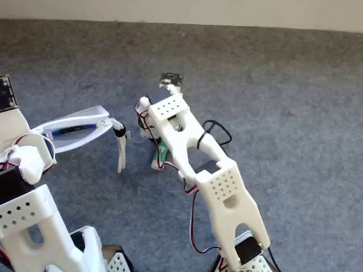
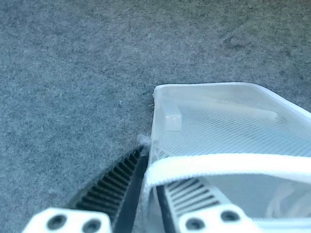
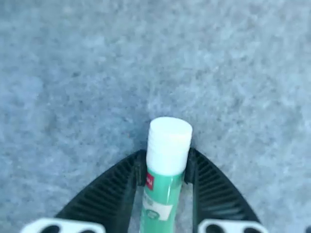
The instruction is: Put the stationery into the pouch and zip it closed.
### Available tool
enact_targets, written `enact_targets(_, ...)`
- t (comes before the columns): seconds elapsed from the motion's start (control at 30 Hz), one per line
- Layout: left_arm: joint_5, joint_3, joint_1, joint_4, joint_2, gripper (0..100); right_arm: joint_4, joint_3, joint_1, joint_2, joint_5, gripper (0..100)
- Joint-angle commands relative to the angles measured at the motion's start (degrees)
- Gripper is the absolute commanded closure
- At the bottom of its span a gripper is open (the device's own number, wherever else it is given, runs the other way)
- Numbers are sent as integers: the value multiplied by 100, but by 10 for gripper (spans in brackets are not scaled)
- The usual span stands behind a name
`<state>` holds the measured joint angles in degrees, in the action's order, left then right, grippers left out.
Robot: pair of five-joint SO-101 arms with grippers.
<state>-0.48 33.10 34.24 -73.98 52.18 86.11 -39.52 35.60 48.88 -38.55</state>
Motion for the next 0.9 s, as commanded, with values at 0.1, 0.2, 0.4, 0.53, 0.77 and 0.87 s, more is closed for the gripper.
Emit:
enact_targets(0.1,62,-48,40,9,66,991,567,-752,-48,4,-44,998)
enact_targets(0.2,70,-48,40,9,66,991,831,-1130,-48,31,-26,993)
enact_targets(0.4,79,-57,40,35,66,991,1490,-2105,4,-13,571,994)
enact_targets(0.53,79,-66,40,44,66,991,1490,-2475,4,-13,756,994)
enact_targets(0.77,88,-75,31,44,66,990,1499,-1991,40,-681,774,994)
enact_targets(0.87,88,-75,31,44,66,990,1490,-1209,75,-1437,774,994)
